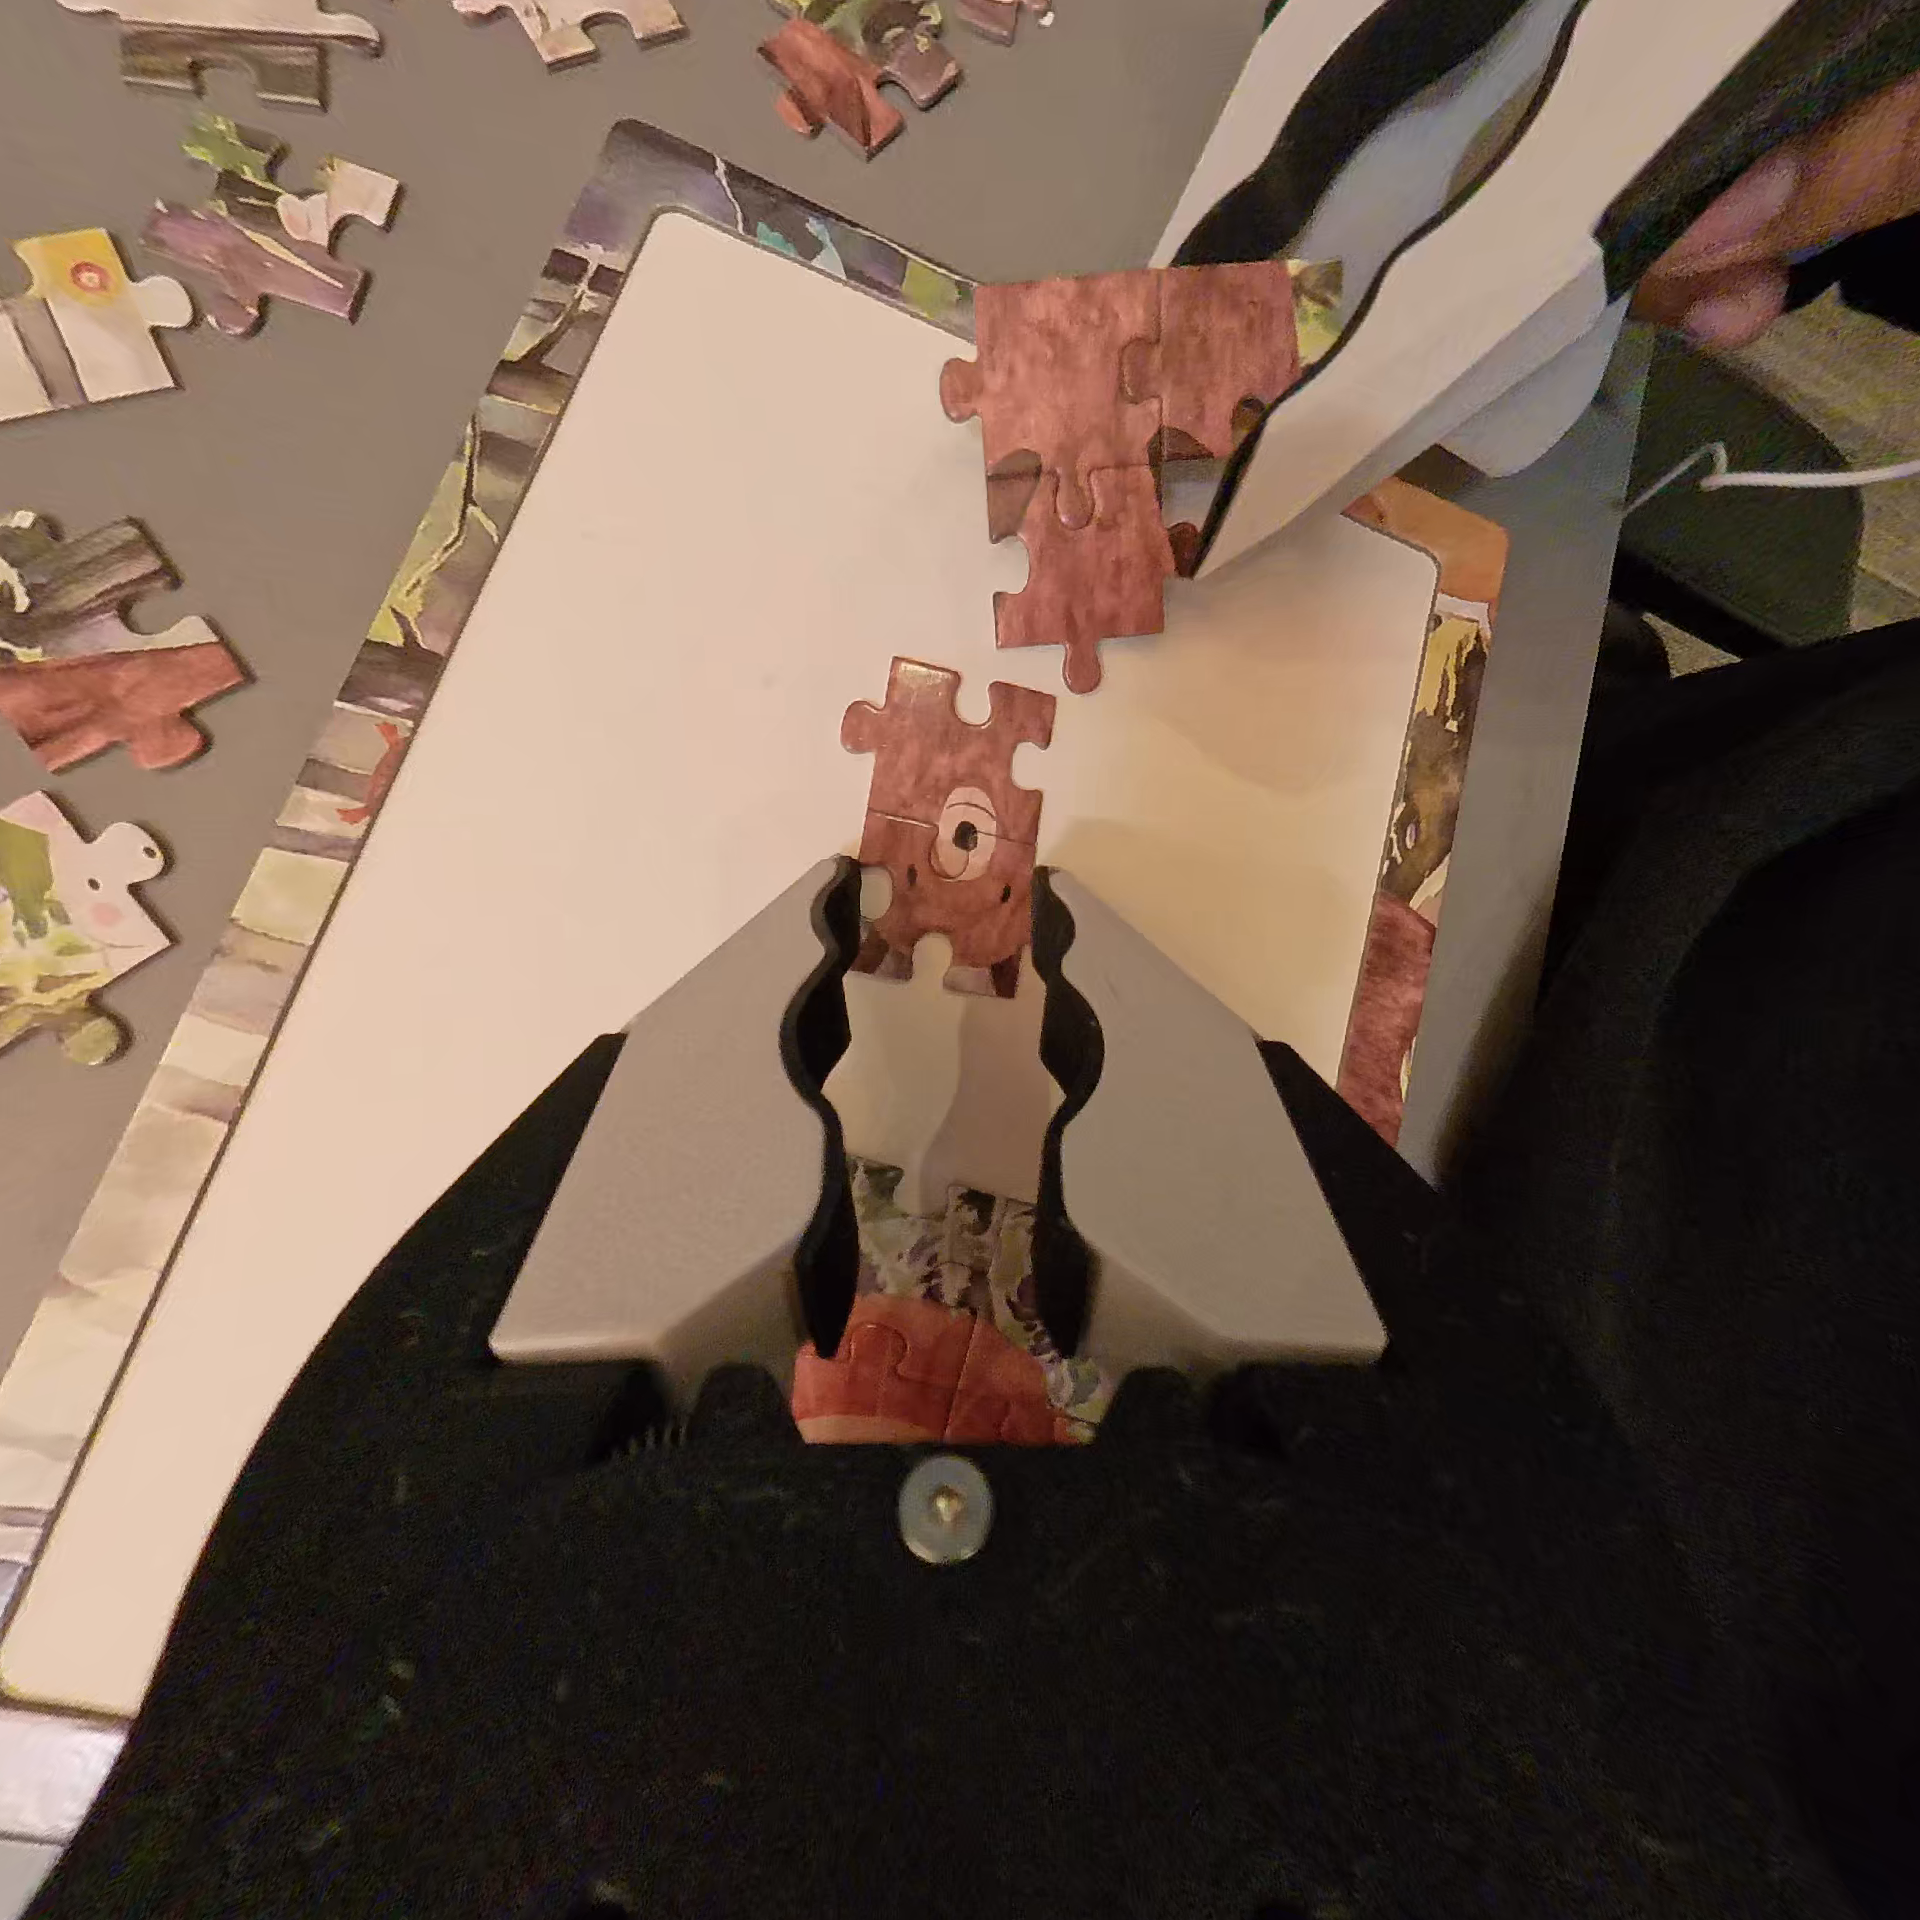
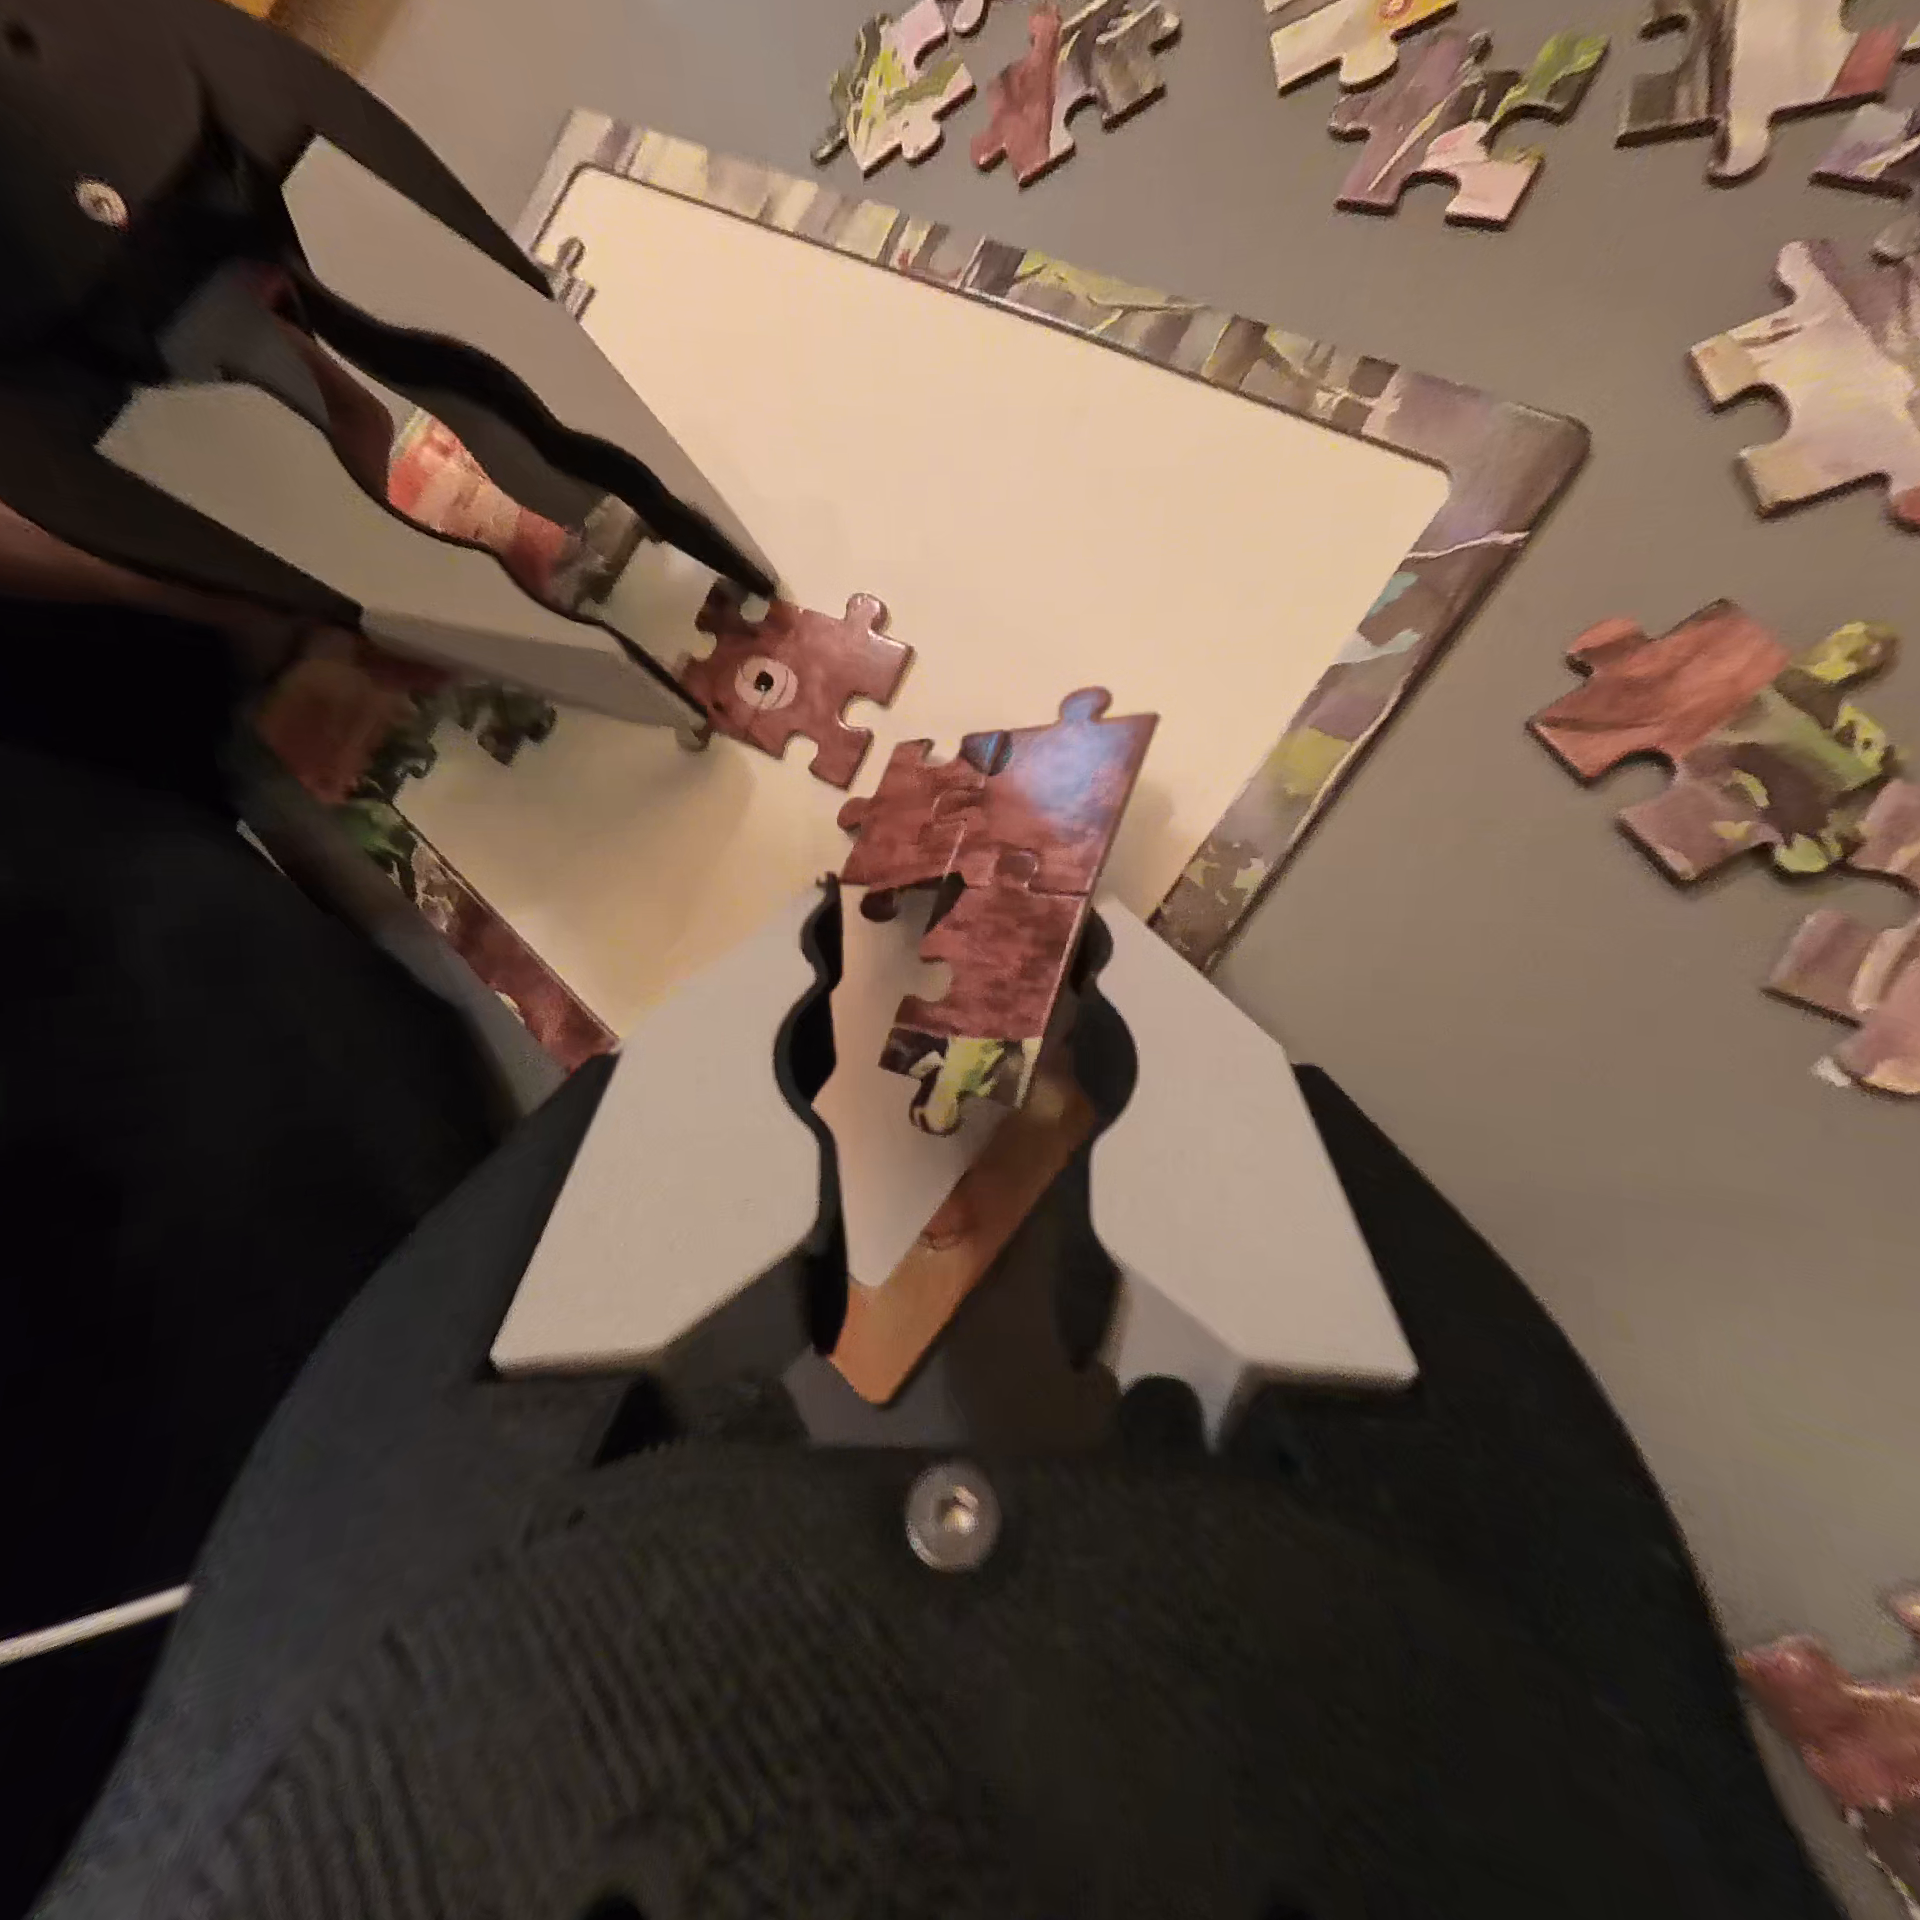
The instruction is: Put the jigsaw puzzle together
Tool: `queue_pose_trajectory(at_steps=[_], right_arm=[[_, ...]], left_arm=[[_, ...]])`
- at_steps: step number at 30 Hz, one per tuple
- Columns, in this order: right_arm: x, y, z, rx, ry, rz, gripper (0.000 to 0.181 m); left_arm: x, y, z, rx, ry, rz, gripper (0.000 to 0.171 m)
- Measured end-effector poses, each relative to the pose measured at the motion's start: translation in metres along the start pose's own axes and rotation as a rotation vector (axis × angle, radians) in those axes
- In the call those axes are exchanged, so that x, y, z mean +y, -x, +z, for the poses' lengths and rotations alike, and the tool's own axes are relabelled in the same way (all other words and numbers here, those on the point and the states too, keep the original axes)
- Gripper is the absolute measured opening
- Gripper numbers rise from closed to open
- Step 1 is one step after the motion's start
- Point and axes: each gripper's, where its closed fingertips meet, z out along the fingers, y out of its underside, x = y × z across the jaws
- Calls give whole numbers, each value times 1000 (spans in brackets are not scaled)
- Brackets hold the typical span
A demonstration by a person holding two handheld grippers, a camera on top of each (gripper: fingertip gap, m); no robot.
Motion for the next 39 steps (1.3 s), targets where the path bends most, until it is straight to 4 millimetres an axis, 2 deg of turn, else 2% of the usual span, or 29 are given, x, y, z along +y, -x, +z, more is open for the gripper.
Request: queue_pose_trajectory(at_steps=[14,21,25,28,33,39], right_arm=[[24,9,-14,-19,174,-41,42],[34,11,-18,22,295,-167,40],[30,-7,-26,150,300,-347,45],[19,-8,-29,166,248,-472,52],[-1,4,-22,87,134,-699,54],[-5,13,-1,-84,156,-868,46]], left_arm=[[1,0,0,-16,8,13,31],[1,0,0,-10,7,19,32],[0,-2,-1,18,0,12,35],[0,-2,-1,20,-2,15,36],[-1,-3,1,19,-8,24,36],[-2,-2,2,14,-13,40,36]])
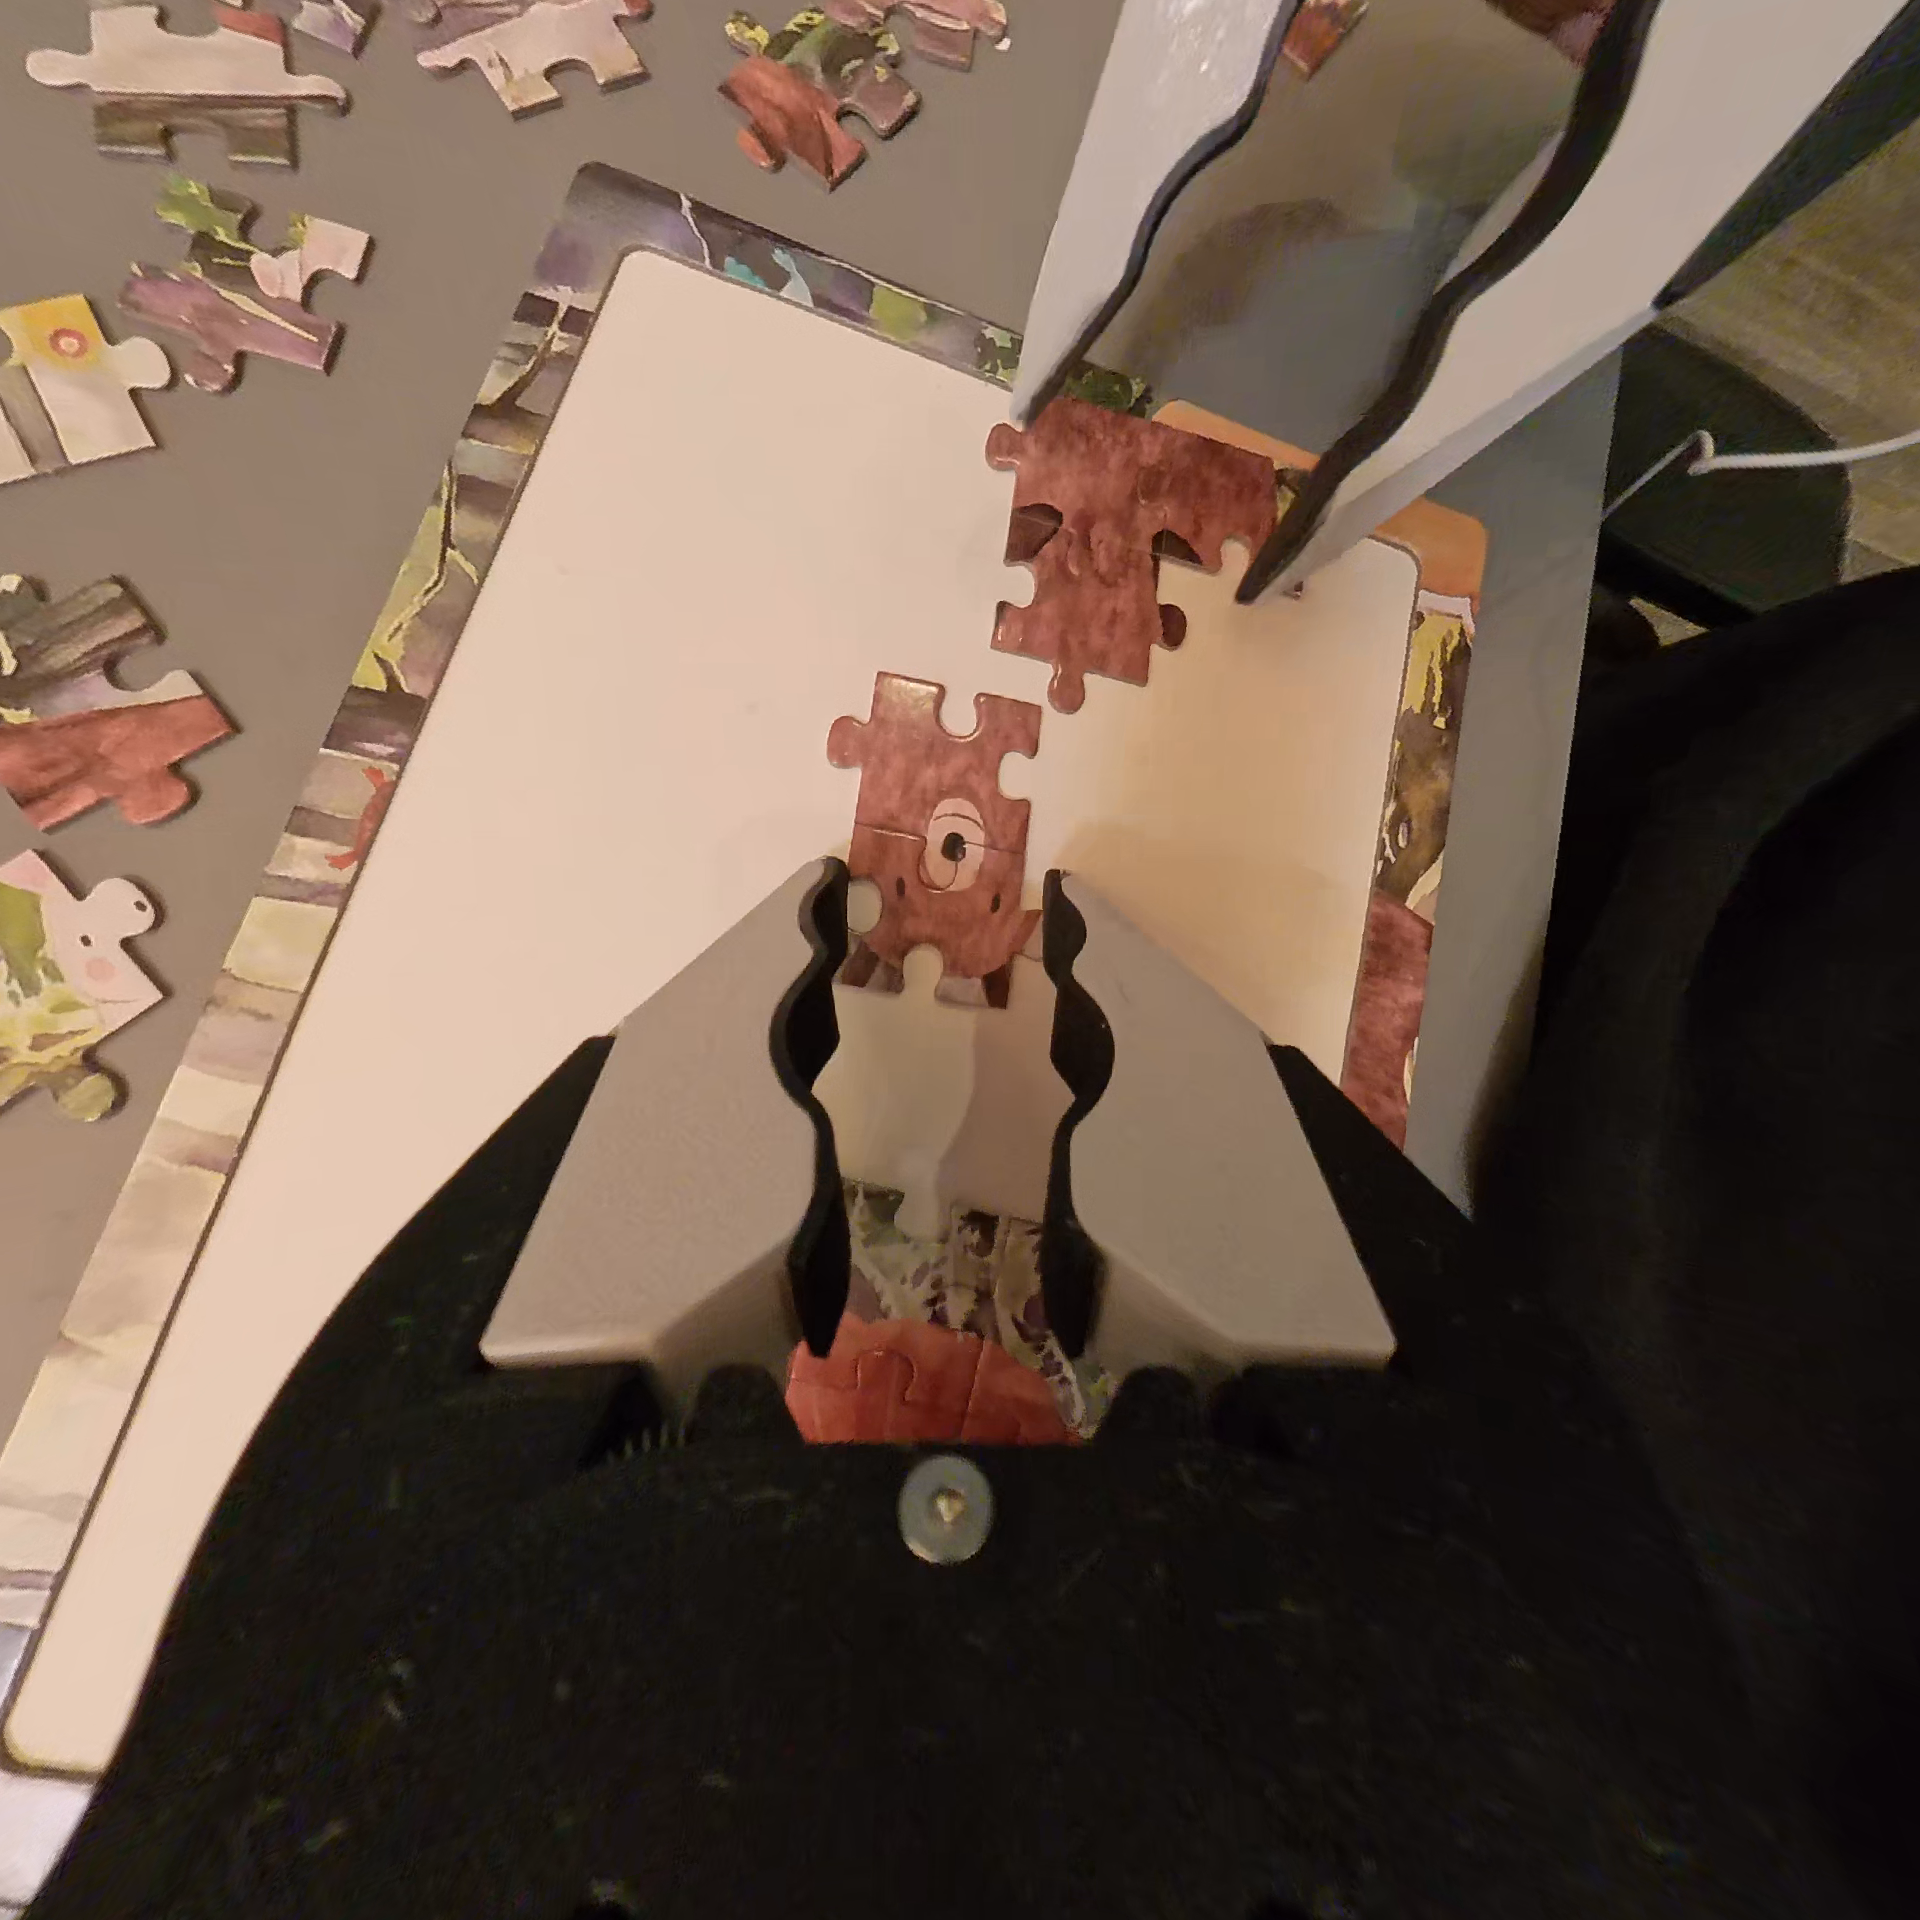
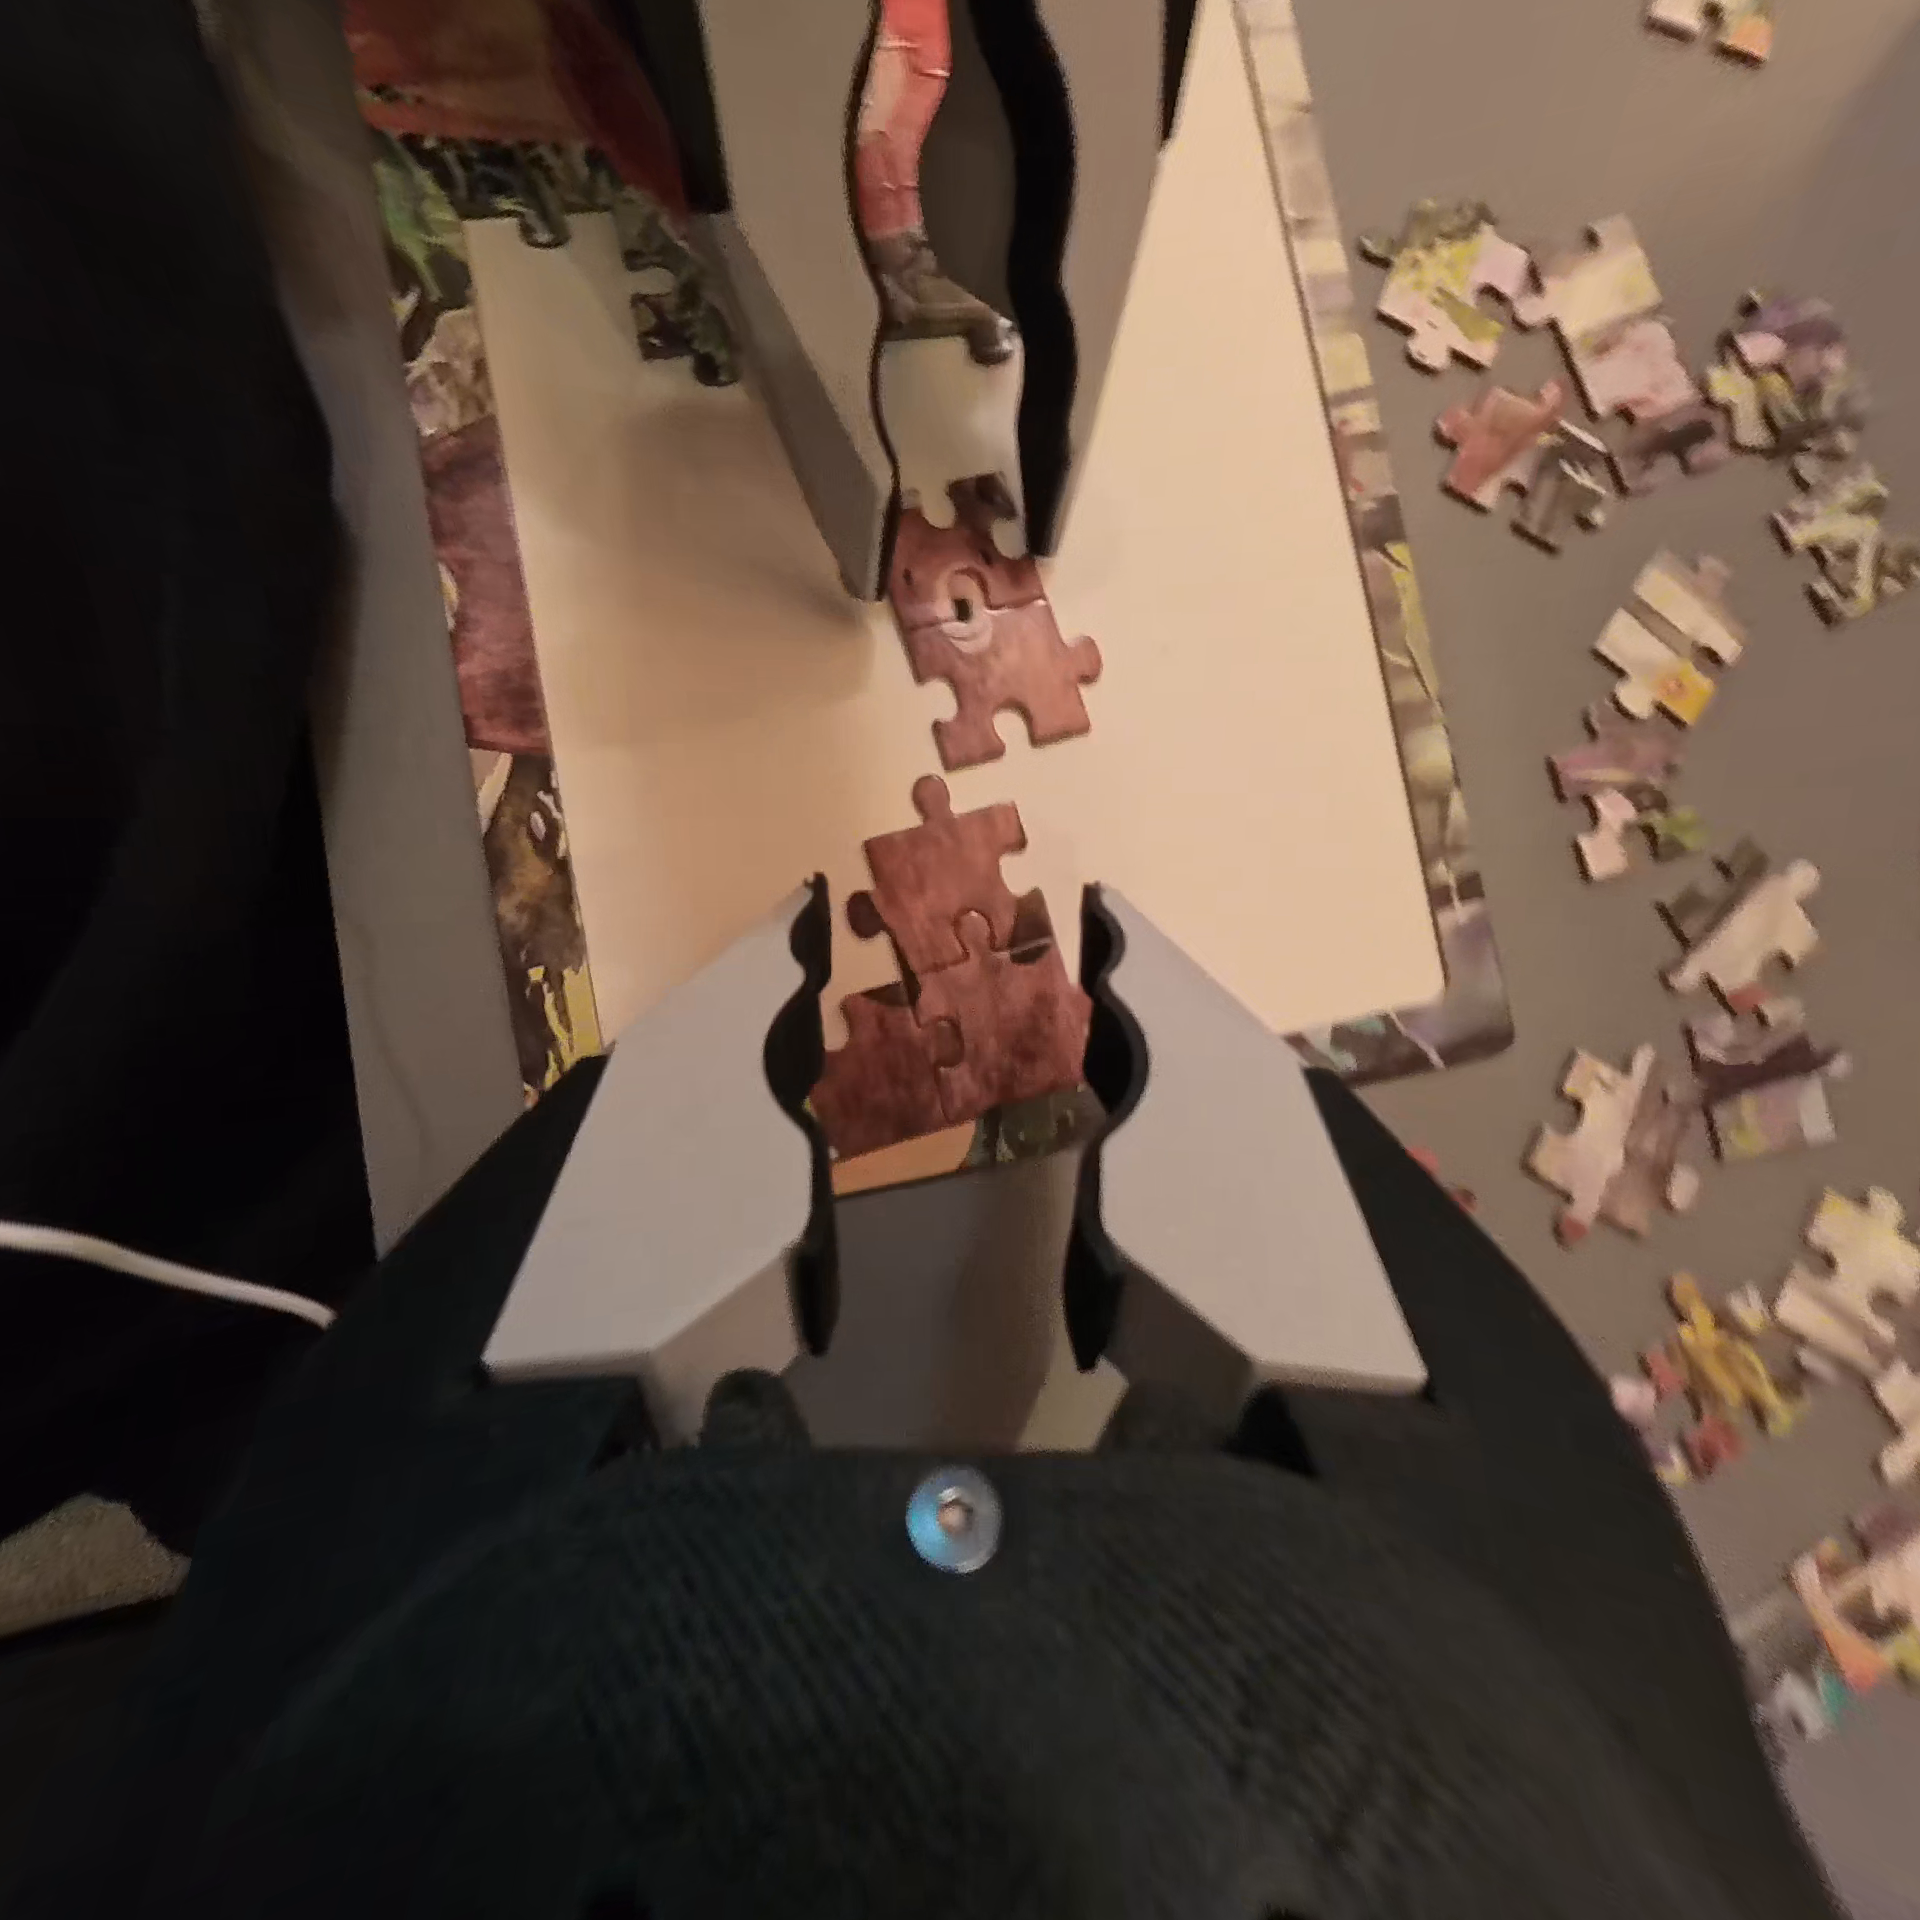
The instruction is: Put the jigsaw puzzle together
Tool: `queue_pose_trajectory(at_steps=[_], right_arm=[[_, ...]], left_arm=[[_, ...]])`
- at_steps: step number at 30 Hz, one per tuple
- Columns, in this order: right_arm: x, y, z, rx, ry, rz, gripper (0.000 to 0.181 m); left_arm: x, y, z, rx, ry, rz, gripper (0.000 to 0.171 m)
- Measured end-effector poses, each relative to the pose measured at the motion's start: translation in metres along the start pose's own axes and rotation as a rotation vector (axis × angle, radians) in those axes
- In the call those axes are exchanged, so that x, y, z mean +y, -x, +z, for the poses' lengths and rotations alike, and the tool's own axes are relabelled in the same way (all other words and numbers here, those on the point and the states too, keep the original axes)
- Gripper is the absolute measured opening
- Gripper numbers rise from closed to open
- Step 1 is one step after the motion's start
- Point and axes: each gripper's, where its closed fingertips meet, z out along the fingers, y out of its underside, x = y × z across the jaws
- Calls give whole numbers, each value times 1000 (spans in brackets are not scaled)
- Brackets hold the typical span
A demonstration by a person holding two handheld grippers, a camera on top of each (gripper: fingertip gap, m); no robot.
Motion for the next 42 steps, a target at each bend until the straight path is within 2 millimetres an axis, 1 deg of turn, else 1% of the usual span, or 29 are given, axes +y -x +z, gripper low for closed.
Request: queue_pose_trajectory(at_steps=[2,6,9,10,18,25,31,39,42], right_arm=[[-1,2,6,-63,-5,-38,46],[7,6,17,-164,31,-75,47],[5,7,18,-205,21,-89,39],[5,7,18,-212,16,-99,31],[1,-4,20,-215,-11,-95,30],[-9,-15,17,-208,-39,-113,31],[-7,-13,29,-228,14,-177,31],[-8,-13,30,-237,32,-194,31],[-10,-12,30,-236,37,-199,35]], left_arm=[[0,-1,0,-2,6,11,37],[1,-1,0,-4,16,32,39],[1,-1,-1,9,10,25,39],[1,-2,-1,22,6,24,40],[-6,-5,-4,78,-42,19,43],[-5,1,0,52,-28,19,43],[-7,4,2,47,-29,11,43],[-8,6,4,37,-30,6,40],[-8,6,4,35,-29,5,39]])
